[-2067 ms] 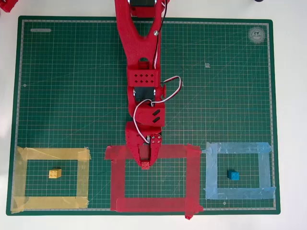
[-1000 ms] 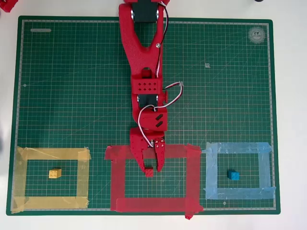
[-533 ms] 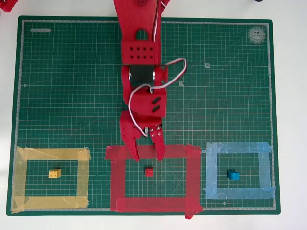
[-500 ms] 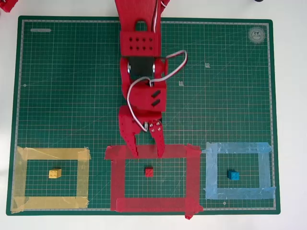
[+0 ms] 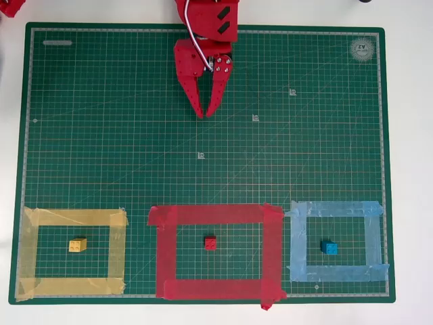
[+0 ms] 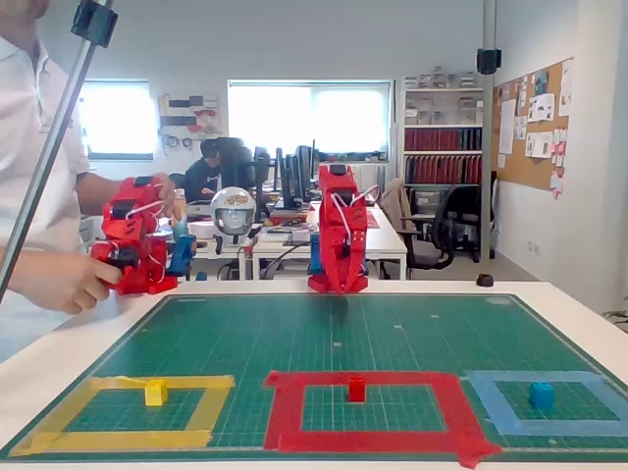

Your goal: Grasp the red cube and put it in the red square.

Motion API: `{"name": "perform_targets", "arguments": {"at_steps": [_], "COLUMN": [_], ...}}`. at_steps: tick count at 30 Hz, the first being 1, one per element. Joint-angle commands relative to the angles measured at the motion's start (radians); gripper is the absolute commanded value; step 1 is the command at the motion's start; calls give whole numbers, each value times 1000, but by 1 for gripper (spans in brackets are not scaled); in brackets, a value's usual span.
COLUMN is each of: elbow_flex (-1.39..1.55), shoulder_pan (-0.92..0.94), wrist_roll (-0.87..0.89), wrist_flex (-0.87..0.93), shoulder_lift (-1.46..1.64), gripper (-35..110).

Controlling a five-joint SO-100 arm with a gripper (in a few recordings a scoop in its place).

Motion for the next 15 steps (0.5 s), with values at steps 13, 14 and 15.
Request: {"name": "perform_targets", "arguments": {"at_steps": [13,14,15], "elbow_flex": [218,218,218], "shoulder_pan": [6,6,6], "wrist_roll": [-5,-5,-5], "wrist_flex": [508,548,594], "shoulder_lift": [488,509,531], "gripper": [1,1,1]}}
